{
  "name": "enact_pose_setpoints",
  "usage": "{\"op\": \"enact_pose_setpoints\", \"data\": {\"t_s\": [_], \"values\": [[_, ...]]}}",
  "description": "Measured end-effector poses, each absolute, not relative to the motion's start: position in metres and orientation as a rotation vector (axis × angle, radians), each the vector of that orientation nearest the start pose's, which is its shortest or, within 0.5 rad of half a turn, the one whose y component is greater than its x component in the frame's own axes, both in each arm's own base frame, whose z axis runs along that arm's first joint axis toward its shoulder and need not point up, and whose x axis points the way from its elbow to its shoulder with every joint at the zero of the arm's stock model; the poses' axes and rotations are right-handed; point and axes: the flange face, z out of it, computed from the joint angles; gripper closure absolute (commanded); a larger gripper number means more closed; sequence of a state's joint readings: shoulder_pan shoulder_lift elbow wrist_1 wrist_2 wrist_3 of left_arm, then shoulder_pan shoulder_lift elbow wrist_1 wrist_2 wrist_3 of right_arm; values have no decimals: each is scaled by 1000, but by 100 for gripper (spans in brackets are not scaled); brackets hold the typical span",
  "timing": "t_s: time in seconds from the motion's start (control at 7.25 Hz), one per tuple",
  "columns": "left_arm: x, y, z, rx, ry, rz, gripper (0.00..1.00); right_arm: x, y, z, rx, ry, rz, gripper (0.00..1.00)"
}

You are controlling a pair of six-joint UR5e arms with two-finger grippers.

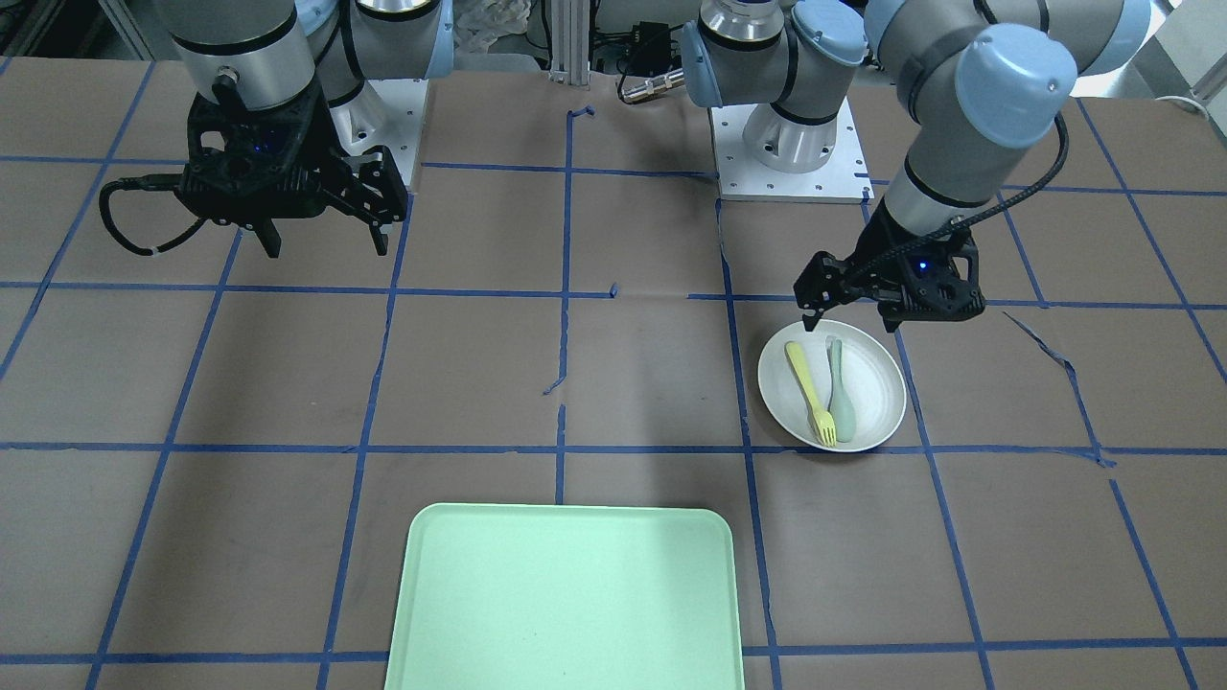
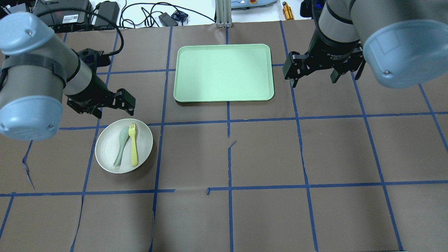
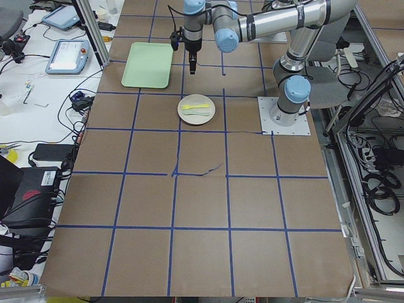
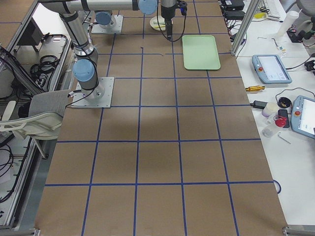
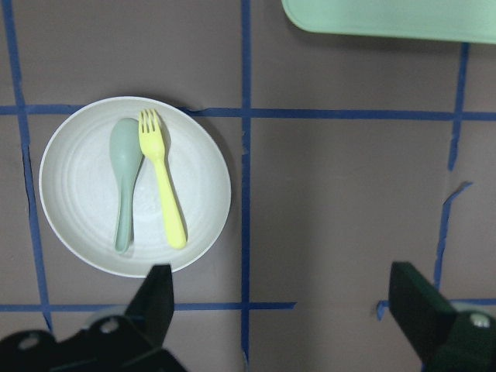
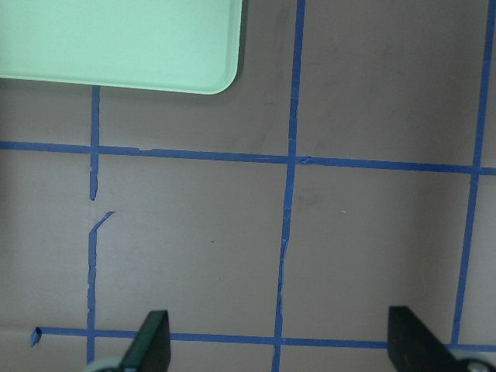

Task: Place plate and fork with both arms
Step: 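Lower the left gripper to the white plate rim and grasp it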

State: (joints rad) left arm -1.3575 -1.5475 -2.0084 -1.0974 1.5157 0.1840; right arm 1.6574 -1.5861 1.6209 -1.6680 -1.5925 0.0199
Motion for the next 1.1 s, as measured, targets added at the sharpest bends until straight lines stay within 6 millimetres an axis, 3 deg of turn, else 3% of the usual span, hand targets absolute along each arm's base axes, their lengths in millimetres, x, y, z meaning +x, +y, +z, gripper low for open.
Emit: {"op": "enact_pose_setpoints", "data": {"t_s": [0.28,0.41,0.55,0.69,0.97,1.1], "values": [[31,-449,257,-29,3195,-126,15,174,-478,478,-104,3157,-93,0],[49,-442,232,-51,3211,-101,17,174,-478,478,-105,3157,-91,0],[58,-439,215,-64,3217,-88,30,174,-478,478,-105,3157,-90,0],[63,-441,201,-69,3210,-102,36,174,-478,477,-105,3157,-89,0],[68,-443,181,-73,3201,-114,88,174,-478,477,-106,3157,-89,0],[69,-445,179,-74,3199,-115,100,175,-478,477,-106,3157,-88,0]]}}
